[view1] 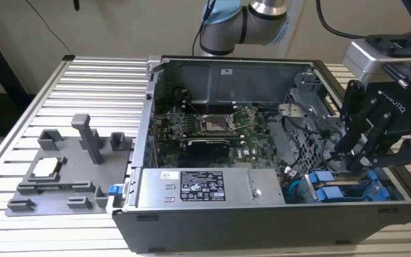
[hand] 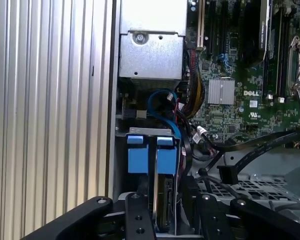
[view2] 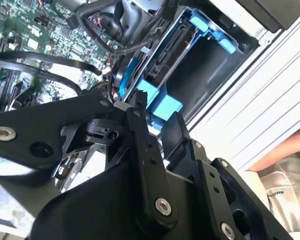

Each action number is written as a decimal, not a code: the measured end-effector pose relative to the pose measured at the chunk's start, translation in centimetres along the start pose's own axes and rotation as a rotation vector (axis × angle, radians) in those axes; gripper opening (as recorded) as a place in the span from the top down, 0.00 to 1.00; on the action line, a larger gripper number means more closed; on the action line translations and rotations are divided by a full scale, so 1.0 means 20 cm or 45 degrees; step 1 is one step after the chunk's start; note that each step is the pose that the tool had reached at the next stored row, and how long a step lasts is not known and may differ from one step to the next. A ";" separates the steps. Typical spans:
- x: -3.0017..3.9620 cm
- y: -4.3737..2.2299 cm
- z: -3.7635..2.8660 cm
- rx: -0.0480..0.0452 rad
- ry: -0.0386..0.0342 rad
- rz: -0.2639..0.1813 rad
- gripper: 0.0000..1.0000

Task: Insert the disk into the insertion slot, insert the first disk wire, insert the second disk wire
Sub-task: 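Insert the disk into the insertion slot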

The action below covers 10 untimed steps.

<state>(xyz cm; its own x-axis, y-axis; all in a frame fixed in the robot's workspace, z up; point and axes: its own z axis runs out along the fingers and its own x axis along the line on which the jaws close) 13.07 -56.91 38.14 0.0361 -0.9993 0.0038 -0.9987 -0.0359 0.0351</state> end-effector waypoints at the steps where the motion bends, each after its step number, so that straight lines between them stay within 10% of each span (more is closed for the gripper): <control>1: -0.001 0.000 0.000 0.018 0.0006 -0.001 0.60; 10: -0.013 -0.001 -0.001 0.226 0.0088 -0.022 0.60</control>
<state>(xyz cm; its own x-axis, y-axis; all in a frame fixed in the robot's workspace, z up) 13.08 -56.65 38.16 0.0532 -0.9985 0.0117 -0.9884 -0.0543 -0.1418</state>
